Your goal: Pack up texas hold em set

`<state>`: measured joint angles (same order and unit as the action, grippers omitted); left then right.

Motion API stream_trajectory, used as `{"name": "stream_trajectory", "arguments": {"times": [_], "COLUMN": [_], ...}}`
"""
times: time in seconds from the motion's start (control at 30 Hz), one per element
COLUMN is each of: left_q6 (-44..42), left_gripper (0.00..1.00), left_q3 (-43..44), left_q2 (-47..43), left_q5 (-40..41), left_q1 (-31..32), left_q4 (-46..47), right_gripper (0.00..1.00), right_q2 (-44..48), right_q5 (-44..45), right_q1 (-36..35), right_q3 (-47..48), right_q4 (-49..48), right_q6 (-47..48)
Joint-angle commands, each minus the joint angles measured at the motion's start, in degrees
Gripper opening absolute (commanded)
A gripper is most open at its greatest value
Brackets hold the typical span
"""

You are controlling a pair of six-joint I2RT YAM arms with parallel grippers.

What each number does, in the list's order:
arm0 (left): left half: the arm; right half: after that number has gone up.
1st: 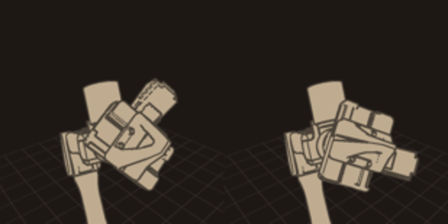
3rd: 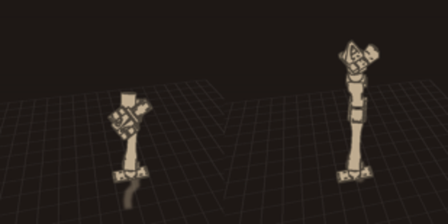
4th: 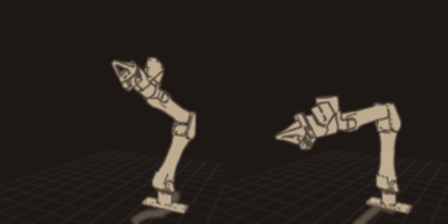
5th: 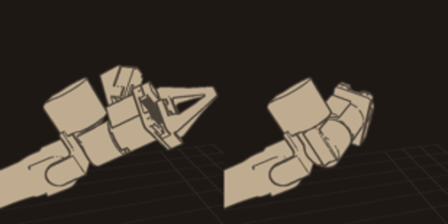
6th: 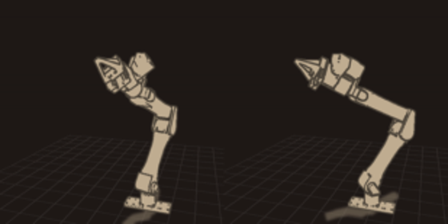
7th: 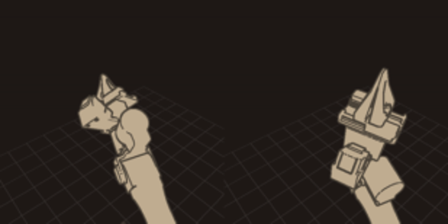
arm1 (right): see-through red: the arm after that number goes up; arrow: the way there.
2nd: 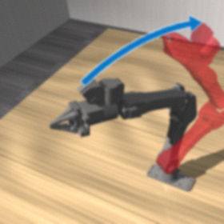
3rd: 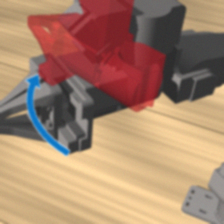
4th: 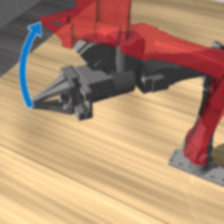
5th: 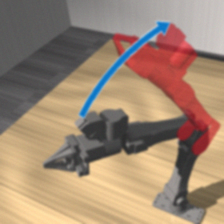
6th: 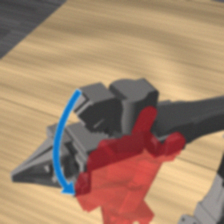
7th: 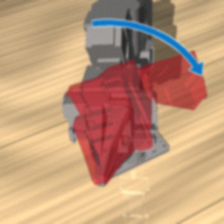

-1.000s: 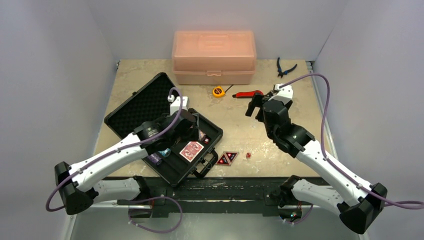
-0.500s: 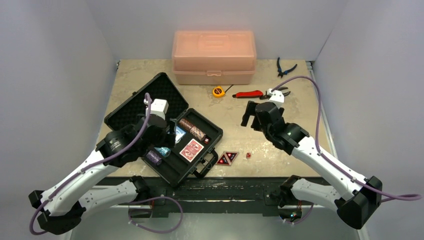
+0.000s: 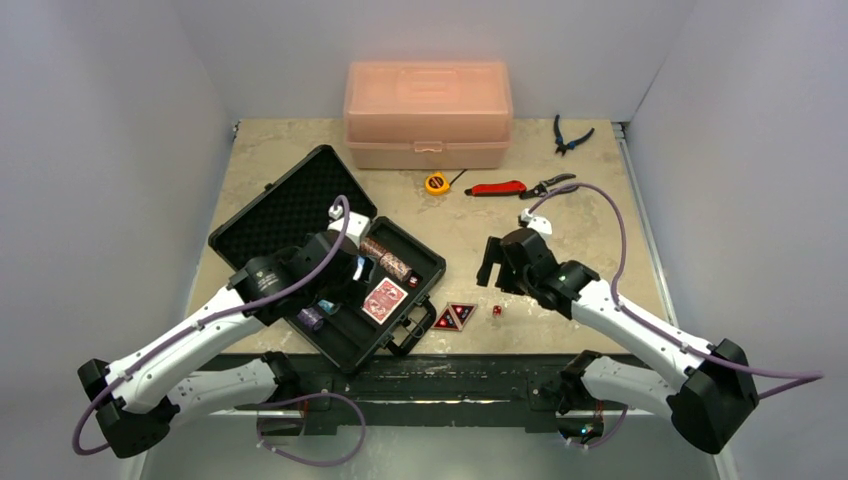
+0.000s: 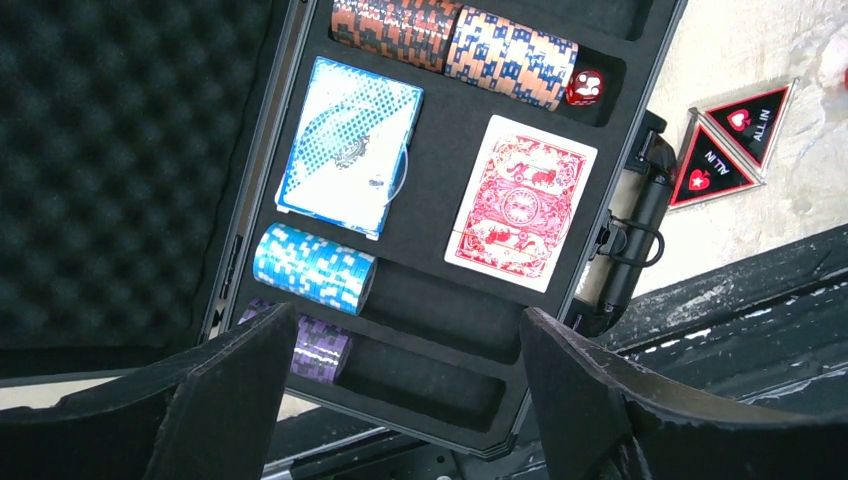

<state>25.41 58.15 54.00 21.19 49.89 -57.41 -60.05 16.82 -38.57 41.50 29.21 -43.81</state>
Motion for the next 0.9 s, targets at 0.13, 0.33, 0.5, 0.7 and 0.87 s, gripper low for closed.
{"name": "stream_trajectory", "arguments": {"times": [0.13, 0.33, 0.5, 0.7, 0.87], "left_q6": [-2.0, -1.9, -2.0, -1.9, -2.0], "left_gripper": [0.8, 0.79, 0.75, 0.74, 0.72], "left_q3": [0.7, 0.8, 0.9, 0.9, 1.0], "left_q2": [1.8, 2.4, 3.1, 3.3, 3.6], "left_q5": [1.5, 3.1, 3.9, 4.4, 5.1], "left_q1": [-0.3, -0.4, -0.4, -0.4, -0.4], "left_q4": [0.6, 0.1, -0.5, -0.8, -1.2], "right_gripper": [0.9, 0.83, 0.72, 0.61, 0.51], "right_q2": [-2.4, -5.1, -8.2, -9.4, -9.8], "right_q5": [-2.5, -4.0, -4.9, -5.7, -5.1], "right_q1": [0.0, 0.0, 0.0, 0.0, 0.0], "right_q3": [-4.0, -5.9, -7.4, -8.2, -8.0], "right_q4": [-0.5, -1.0, -1.9, -3.5, -3.4], "right_q6": [-6.0, -7.2, -7.2, -7.0, -6.4]}}
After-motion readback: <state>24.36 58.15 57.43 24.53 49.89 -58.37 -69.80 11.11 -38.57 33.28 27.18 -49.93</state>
